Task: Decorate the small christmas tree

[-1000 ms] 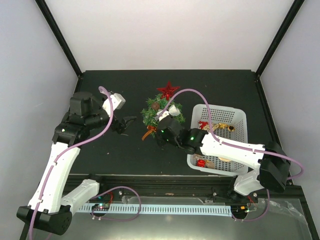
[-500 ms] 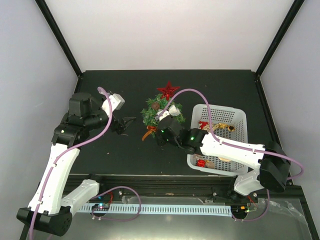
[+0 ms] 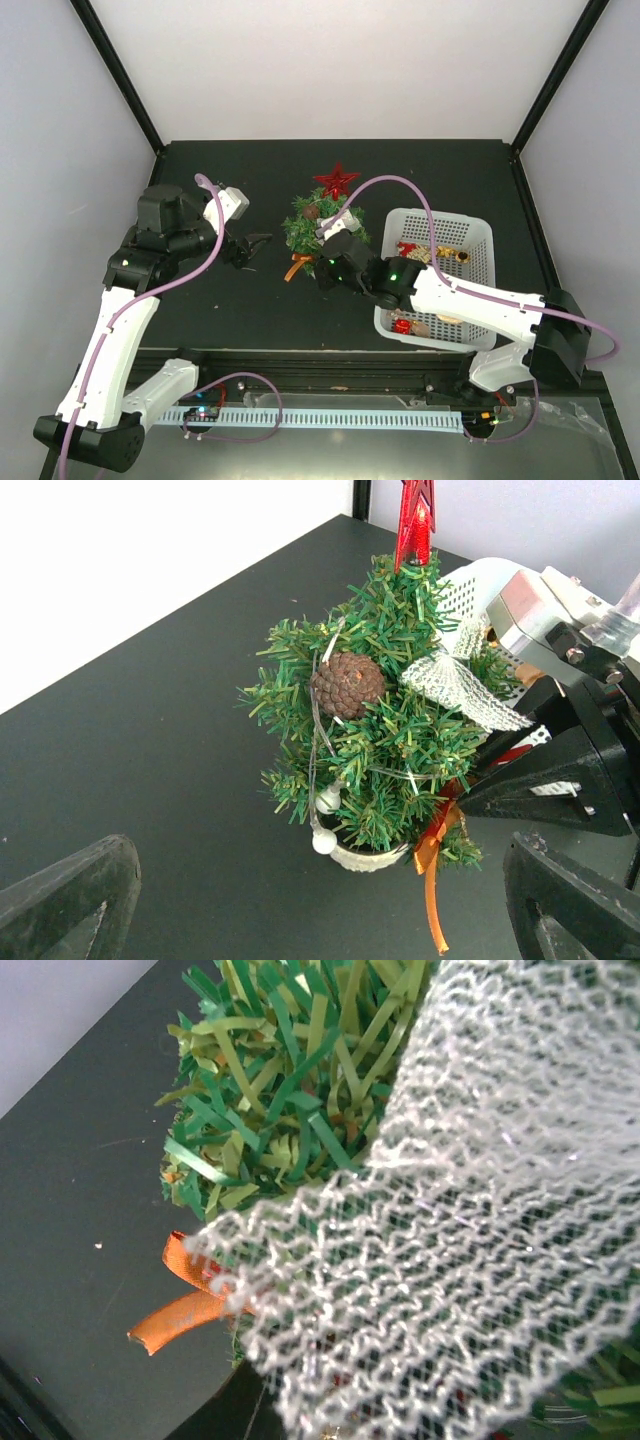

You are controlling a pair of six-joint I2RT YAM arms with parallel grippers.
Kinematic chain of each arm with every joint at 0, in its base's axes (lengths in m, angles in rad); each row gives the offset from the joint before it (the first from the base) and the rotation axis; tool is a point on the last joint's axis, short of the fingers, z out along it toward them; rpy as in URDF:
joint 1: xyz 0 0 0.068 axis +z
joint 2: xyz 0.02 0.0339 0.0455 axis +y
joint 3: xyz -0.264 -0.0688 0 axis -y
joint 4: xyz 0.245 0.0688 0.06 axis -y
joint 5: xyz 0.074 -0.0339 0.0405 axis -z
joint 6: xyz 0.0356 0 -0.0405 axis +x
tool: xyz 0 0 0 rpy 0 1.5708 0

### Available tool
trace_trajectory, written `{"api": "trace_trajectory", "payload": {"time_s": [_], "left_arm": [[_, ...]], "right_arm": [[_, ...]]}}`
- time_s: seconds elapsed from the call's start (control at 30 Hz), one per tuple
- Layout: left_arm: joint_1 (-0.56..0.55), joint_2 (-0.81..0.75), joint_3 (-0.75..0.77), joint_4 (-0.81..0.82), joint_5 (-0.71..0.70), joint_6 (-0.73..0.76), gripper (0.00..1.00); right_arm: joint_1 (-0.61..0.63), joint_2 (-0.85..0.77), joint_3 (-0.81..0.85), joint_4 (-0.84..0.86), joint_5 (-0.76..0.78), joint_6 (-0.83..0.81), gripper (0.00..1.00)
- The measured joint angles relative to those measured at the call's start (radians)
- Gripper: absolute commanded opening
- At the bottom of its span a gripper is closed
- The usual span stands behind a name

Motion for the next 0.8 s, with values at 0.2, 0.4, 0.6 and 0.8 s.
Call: {"api": "trace_trajectory", "payload": {"time_s": [0.2, 0.4, 0.6, 0.8], "left_arm": [[0.000, 0.000, 0.000, 0.000, 0.000, 0.000, 0.99], [0.001, 0.000, 0.000, 0.000, 0.001, 0.000, 0.99], [0.006, 0.000, 0.000, 0.000, 0.002, -0.001, 0.99], [0.006, 0.000, 0.000, 0.000, 0.007, -0.002, 0.99]], "right_arm": [[0.000, -0.001, 0.000, -0.001, -0.001, 0.006, 0.31], [0.000, -0.002, -0.003, -0.004, -0.002, 0.014, 0.41], [0.000, -0.031, -0.011, -0.016, -0.003, 0.019, 0.42], [0.000, -0.081, -0.016, -0.033, -0.009, 0.029, 0.45]]}}
